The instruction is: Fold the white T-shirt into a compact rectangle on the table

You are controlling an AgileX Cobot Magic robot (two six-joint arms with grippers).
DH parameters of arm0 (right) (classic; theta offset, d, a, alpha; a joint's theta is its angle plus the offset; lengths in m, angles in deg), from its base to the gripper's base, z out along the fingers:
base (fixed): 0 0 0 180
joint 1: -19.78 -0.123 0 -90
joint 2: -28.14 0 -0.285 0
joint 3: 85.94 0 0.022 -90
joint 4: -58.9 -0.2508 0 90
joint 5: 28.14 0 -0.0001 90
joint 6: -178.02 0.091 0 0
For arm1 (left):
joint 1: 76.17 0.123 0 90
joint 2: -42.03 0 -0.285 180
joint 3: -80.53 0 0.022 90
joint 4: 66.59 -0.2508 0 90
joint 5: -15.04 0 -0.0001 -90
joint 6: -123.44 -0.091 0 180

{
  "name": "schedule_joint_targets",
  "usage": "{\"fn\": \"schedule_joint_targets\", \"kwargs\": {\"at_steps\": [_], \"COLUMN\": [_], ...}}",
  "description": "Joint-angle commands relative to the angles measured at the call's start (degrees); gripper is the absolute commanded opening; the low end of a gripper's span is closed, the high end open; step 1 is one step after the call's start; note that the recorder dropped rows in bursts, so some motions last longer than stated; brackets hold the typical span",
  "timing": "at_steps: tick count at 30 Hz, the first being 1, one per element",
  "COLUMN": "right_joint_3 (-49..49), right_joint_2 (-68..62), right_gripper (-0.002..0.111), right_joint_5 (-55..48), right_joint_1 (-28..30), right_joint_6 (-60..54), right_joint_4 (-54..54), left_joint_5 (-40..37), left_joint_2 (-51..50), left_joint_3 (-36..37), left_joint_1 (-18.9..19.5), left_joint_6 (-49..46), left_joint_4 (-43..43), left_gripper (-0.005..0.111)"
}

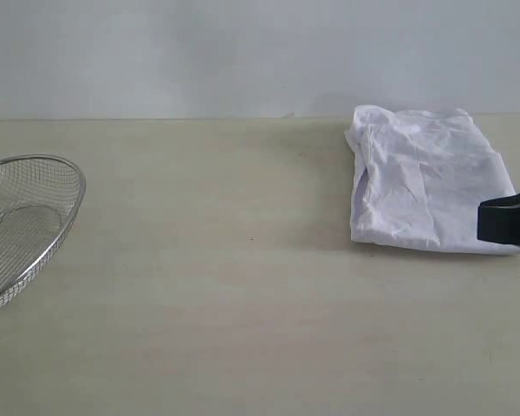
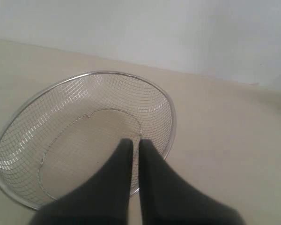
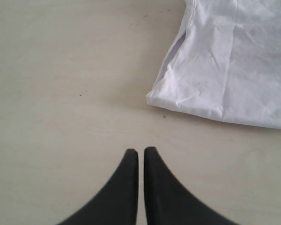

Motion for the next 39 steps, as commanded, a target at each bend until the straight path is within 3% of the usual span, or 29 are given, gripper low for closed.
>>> {"fn": "schedule_joint_targets", "kwargs": {"at_steps": [1,6,12,23,39], "right_joint_3": [-0.1,-0.1,-3.8,-25.6,-28.4], "right_joint_2": [0.3,0.8,16.0,40.9,47.0], "right_gripper": [0.000,0.000,0.000,0.000,0.000], "right_joint_5": [0.6,0.9,3.7,26.8,16.1], "right_joint_1": [-0.1,0.0,3.3,3.4,3.4], "right_joint_6": [-0.1,-1.2,-2.3,-2.3,-2.3], "right_joint_4": [0.0,1.3,4.7,4.4,4.4], "left_joint_5": [0.7,0.7,0.7,0.7,0.7], "left_joint_2": [0.2,0.2,0.2,0.2,0.2], "left_joint_3": [0.2,0.2,0.2,0.2,0.2], "left_joint_1": [0.2,0.2,0.2,0.2,0.2], "left_joint_6": [0.7,0.7,0.7,0.7,0.7], "left_joint_4": [-0.1,-0.1,-0.1,-0.1,-0.1], "left_gripper": [0.004,0.004,0.004,0.004,0.004]}}
